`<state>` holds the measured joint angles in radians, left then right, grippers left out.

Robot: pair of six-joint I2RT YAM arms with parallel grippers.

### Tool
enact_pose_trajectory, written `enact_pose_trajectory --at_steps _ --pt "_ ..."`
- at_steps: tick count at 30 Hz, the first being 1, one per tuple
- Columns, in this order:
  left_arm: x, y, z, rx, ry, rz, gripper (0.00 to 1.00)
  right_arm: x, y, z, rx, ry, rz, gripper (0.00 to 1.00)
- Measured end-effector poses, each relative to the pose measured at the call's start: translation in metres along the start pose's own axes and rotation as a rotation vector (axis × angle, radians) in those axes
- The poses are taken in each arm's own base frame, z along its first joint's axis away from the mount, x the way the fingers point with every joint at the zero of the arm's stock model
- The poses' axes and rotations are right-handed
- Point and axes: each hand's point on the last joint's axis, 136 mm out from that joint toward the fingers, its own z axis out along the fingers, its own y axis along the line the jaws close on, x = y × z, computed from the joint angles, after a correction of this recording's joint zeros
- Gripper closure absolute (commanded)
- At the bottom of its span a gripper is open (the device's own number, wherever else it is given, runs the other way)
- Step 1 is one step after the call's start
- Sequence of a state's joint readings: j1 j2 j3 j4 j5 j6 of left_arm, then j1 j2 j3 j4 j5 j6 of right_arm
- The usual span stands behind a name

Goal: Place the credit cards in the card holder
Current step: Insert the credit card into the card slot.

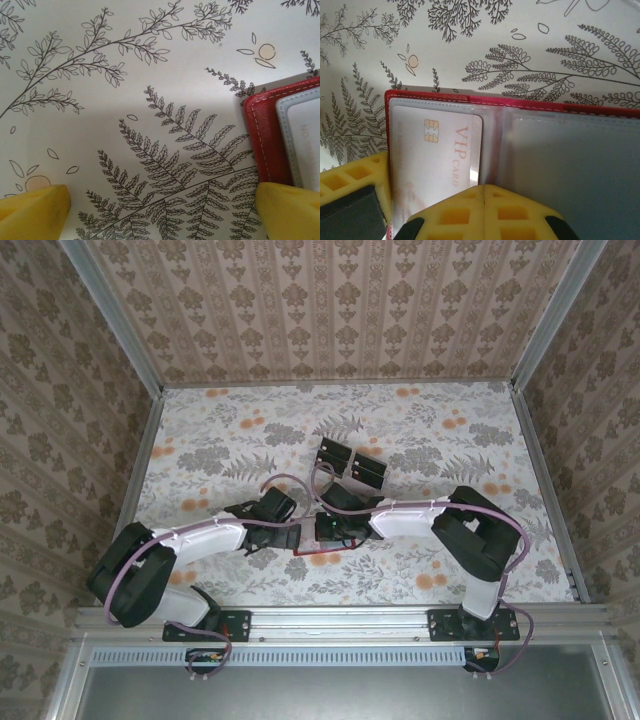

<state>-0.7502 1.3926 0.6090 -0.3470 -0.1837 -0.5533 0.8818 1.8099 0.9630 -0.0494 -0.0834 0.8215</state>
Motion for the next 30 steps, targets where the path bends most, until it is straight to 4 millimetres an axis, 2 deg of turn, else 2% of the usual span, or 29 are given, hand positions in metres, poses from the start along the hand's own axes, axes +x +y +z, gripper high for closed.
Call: enact_pose_trajectory --at_steps 6,7,9,12,14,19,22,27,30 --pt "-0.001 0.002 -0.001 -0.001 -0.002 -0.002 0.00 0.000 0.000 0.000 -0.001 -0.001 0.000 0.91" --pt "-0.001 0.004 -0.002 -0.001 -0.005 -0.005 0.00 0.000 0.001 -0.001 -0.002 -0.002 -0.001 0.88" --pt "-0.004 0.008 -0.005 0.000 -0.015 -0.020 0.00 -0.002 0.004 -0.004 -0.012 -0.006 -0.001 0.77" --pt "-0.013 0.014 -0.015 0.008 -0.052 -0.048 0.00 -0.008 0.014 -0.017 -0.041 -0.031 -0.013 0.63" --pt "-0.020 0.019 -0.022 0.013 -0.080 -0.067 0.00 -0.014 0.021 -0.029 -0.064 -0.055 -0.021 0.59" --pt "-0.027 0.026 -0.034 0.022 -0.115 -0.096 0.00 -0.026 0.027 -0.048 -0.091 -0.105 -0.030 0.57" --pt "-0.024 0.026 -0.036 0.024 -0.106 -0.094 0.00 -0.023 0.010 -0.045 -0.059 -0.100 -0.018 0.57" --pt "-0.022 0.024 -0.037 0.035 -0.095 -0.093 0.00 -0.004 -0.033 -0.035 0.035 -0.063 0.014 0.58" --pt "-0.024 0.022 -0.038 0.042 -0.097 -0.089 0.00 0.002 -0.050 -0.038 0.065 -0.065 0.025 0.58"
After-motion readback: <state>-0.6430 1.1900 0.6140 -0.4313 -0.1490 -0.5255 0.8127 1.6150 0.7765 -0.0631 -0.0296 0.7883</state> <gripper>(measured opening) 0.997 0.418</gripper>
